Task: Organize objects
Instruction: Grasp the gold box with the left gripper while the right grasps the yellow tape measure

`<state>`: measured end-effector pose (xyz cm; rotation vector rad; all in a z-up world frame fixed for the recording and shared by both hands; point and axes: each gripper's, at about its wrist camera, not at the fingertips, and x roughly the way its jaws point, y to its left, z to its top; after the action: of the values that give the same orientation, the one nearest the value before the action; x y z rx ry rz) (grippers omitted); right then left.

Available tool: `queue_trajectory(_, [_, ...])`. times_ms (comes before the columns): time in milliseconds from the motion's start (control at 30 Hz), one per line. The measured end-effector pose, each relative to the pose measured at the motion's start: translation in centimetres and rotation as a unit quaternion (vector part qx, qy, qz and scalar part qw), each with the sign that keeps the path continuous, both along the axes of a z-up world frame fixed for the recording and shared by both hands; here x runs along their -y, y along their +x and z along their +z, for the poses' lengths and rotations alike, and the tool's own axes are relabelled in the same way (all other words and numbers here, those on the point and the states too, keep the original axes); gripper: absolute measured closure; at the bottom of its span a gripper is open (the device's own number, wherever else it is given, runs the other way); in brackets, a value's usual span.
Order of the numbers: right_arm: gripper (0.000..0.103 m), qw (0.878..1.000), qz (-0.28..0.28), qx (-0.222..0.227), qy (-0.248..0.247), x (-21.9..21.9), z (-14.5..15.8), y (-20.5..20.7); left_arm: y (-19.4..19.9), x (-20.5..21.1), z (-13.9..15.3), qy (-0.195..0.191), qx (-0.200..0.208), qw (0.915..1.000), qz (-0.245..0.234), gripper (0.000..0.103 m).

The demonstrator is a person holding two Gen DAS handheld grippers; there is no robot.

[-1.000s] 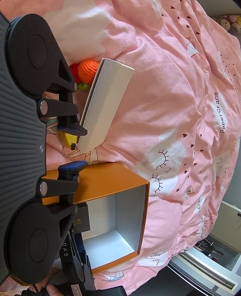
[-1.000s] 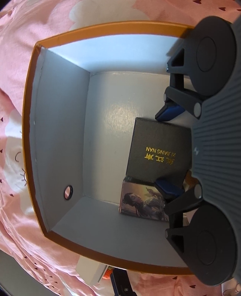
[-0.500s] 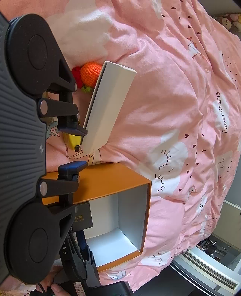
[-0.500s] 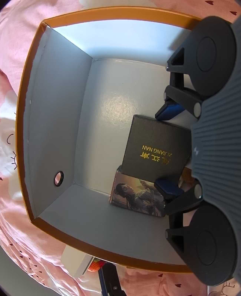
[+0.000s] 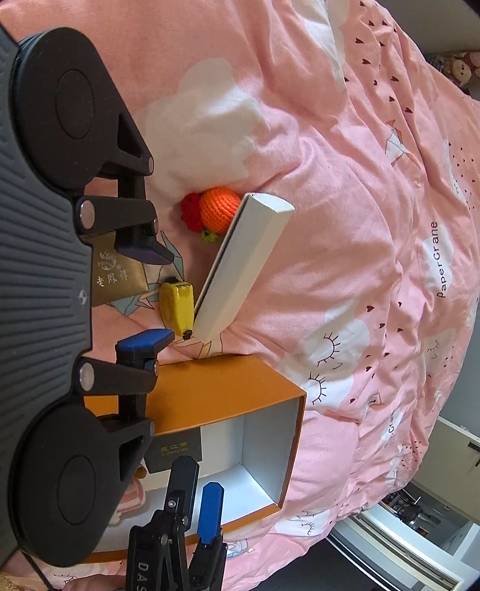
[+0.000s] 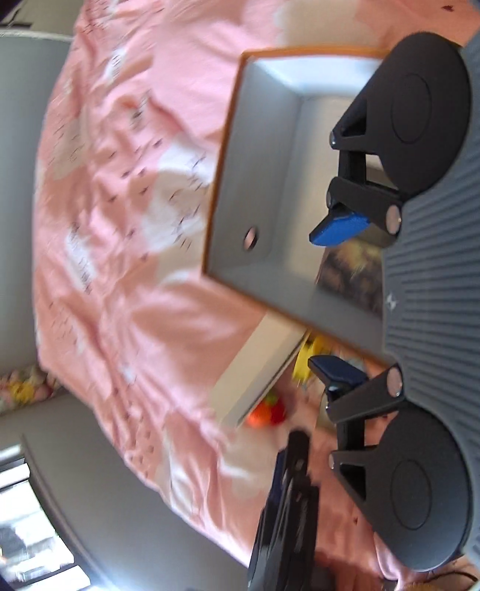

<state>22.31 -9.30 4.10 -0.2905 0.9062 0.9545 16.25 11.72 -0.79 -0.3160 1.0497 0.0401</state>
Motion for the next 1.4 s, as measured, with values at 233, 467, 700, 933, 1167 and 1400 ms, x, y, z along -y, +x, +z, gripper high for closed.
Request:
queue_trajectory(233, [0.066, 0.995, 0.083, 0.060, -0.017, -4.5, -1.9, -4.7, -1.6, -1.0, -3.1, -0.013, -0.025, 0.9987, 0.041, 0.032])
queue_trajectory(467, [0.072, 0.978, 0.147, 0.127, -0.074, -6.5, -3.9, -5.1, -1.1, -0.8, -5.6, -0.008, -0.053, 0.9963, 0.068, 0.027])
queue_trajectory(700, [0.072, 0.965, 0.193, 0.137, -0.111, -7.9, -4.9, -4.5, -0.5, -0.5, -7.4, -0.019, -0.074, 0.9947, 0.069, 0.025])
queue_trajectory(933, [0.073, 0.950, 0.238, 0.138, -0.145, -9.3, -6.1, -4.1, -0.3, -0.6, -8.1, -0.043, -0.079, 0.9932, 0.074, 0.028])
queue_trajectory(1167, [0.073, 0.933, 0.280, 0.136, -0.182, -10.4, -6.7, -3.1, 0.2, -0.5, -8.3, -0.042, -0.076, 0.9938, 0.070, 0.026])
queue_trajectory(1400, [0.072, 0.921, 0.307, 0.139, -0.193, -10.6, -6.1, -2.9, 0.6, 0.0, -8.6, -0.027, -0.079, 0.9947, 0.060, 0.021])
